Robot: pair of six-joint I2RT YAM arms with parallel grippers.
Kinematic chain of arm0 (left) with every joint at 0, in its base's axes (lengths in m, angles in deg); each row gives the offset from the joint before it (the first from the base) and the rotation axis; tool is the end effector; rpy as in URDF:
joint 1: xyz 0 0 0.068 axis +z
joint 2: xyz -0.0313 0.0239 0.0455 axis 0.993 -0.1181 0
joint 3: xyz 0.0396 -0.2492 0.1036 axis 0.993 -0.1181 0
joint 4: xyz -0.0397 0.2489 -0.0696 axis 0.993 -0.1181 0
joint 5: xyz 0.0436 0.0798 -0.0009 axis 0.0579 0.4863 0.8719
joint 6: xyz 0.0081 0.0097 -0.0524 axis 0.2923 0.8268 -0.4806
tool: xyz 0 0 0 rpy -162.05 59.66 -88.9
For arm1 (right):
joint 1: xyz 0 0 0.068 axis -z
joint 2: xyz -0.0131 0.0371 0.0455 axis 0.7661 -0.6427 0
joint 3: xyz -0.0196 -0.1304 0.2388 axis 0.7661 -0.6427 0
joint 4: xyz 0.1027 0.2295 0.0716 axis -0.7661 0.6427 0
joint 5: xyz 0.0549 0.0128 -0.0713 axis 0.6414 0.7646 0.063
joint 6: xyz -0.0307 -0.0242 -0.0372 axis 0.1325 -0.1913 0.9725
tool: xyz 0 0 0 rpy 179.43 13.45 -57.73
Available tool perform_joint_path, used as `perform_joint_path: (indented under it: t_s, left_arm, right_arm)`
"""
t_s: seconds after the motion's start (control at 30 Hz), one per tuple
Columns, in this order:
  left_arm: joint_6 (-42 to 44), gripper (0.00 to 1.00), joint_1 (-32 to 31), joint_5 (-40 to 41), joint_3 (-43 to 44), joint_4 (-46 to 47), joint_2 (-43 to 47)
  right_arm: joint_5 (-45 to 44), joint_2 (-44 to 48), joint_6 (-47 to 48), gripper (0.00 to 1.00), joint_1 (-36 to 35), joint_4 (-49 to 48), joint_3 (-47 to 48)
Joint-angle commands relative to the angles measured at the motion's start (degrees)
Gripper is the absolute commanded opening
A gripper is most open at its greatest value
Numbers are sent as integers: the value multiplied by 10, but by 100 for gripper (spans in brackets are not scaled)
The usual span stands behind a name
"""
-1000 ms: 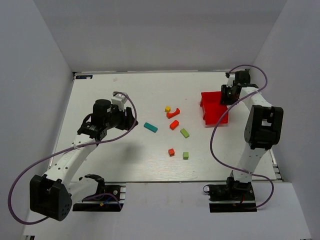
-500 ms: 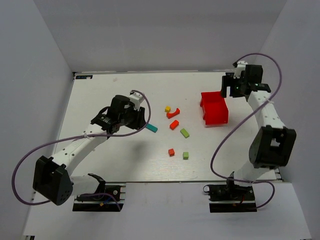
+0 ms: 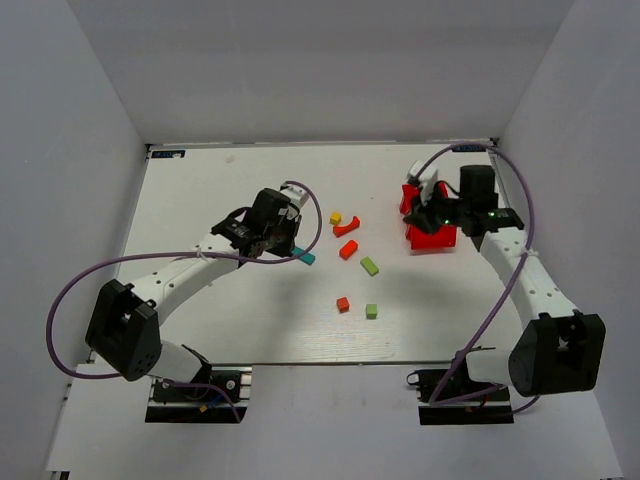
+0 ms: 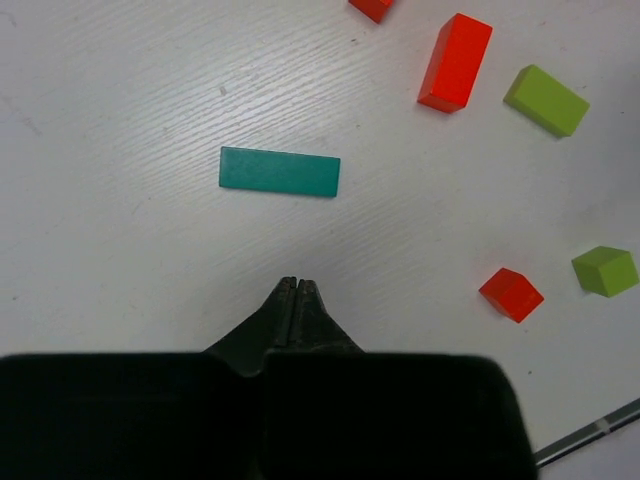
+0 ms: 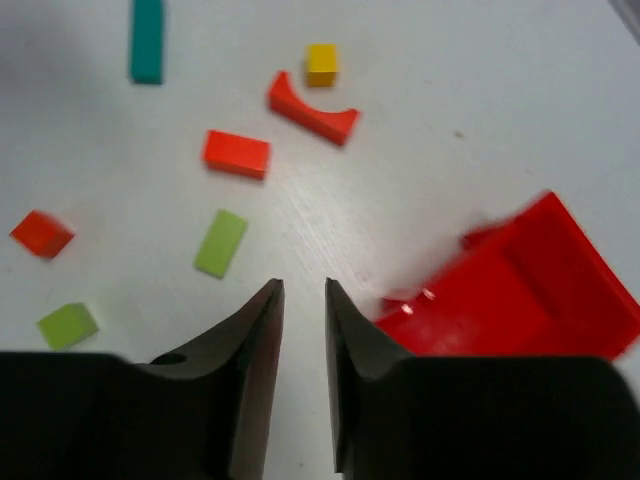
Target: Build the wood block tower
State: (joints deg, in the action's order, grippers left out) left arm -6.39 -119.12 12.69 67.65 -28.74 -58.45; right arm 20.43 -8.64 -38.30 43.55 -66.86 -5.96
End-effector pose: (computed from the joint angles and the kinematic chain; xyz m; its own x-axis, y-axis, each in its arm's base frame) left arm 0.2468 -0.1774 0.2622 -0.7035 0.2857 -0.6508 0.4515 0.8868 -0.0988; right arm 0.2786 0.0513 0.3166 -0.1615 -0.4834 -0.8604 -0.7639 0.6132 -0.2011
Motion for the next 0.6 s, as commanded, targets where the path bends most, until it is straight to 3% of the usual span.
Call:
perform_joint_path:
  t_s: [0.0, 0.03, 0.07, 0.13, 0.23, 0.4, 0.47, 0.57]
  left_arm:
    - [23, 0, -12, 46, 23, -14, 9]
    - [24, 0, -12, 52, 23, -14, 16]
    - [30, 0, -12, 58, 12, -14, 25]
    - [37, 31, -17, 65, -1, -4, 75]
    - [45, 62, -17, 92, -27, 23, 171]
    - [58, 77, -17, 153, -84, 56, 306]
    - [58, 77, -12, 160, -101, 62, 336]
    - [53, 77, -5, 154, -119, 75, 383]
  right_arm:
    - [60, 13, 100, 31, -73, 12, -12]
    - [48, 11, 99, 44, -86, 10, -9]
    - [42, 0, 99, 49, -107, 7, -8]
    - [17, -25, 90, 55, -151, 0, 8]
    - [-11, -83, 64, 58, -207, -11, 39]
    - [-71, -208, -33, 64, -275, -30, 118]
    - [-104, -245, -74, 72, -290, -29, 168]
    - [-128, -291, -129, 76, -318, -34, 209]
